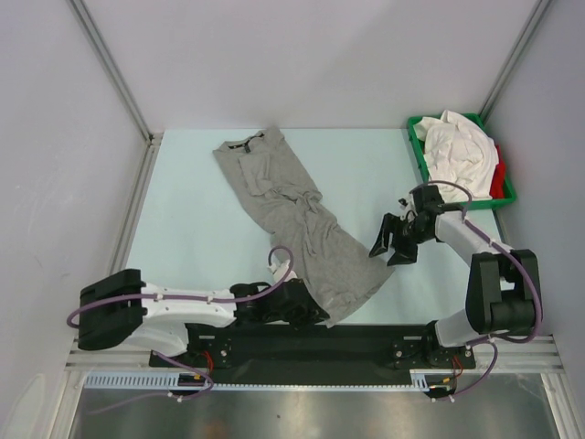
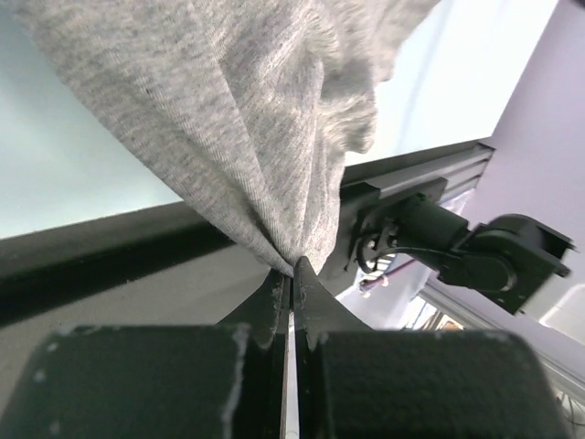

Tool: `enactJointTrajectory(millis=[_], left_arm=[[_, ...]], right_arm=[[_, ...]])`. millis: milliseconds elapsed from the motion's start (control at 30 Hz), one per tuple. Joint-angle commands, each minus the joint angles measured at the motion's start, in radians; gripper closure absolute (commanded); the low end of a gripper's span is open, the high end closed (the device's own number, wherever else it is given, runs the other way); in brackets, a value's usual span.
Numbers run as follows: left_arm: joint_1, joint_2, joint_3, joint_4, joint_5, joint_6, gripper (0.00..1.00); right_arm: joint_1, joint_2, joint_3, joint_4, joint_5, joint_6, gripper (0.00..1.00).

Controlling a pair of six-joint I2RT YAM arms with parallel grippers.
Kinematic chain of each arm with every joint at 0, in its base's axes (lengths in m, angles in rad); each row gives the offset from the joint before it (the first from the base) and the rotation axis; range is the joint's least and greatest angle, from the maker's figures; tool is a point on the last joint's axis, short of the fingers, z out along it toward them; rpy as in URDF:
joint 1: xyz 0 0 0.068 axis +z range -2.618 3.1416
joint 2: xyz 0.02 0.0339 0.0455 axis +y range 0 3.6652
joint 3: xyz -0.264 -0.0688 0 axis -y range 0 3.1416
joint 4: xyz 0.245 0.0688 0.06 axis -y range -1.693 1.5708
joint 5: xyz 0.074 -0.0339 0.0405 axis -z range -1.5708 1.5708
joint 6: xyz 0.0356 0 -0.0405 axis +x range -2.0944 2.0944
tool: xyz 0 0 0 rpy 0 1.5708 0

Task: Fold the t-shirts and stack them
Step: Fold the tshirt

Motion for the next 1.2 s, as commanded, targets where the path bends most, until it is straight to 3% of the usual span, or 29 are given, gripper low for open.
enactJointTrajectory(millis=[0,100,233,500,967,1167], left_arm=[[-0.004,-0.04,-0.016,-0.044,-0.031,0.029,1.0],[-0.005,-0.022,-0.006,-0.03,-0.031,0.034,0.99],[-0.004,0.009,0.004,-0.007,-0.024,0.037,1.0],[-0.005,0.021,-0.007,0.024,0.007,0.043,1.0],[-0.004,0.007,-0.033,0.076,0.016,0.051,1.0],[-0.004,0.006,-0.041,0.09,0.019,0.052,1.0]], right_arm=[[-0.002,0.012,-0.019,-0.008,-0.02,-0.016,0.37],[0.001,0.015,-0.031,-0.022,0.027,-0.024,0.4],[0.021,0.032,-0.001,-0.016,0.093,-0.025,0.31],[0.05,0.178,0.058,0.004,0.161,-0.028,0.3],[0.08,0.127,0.098,-0.033,0.312,-0.033,0.28],[0.092,0.192,0.099,-0.014,0.268,-0.044,0.28]])
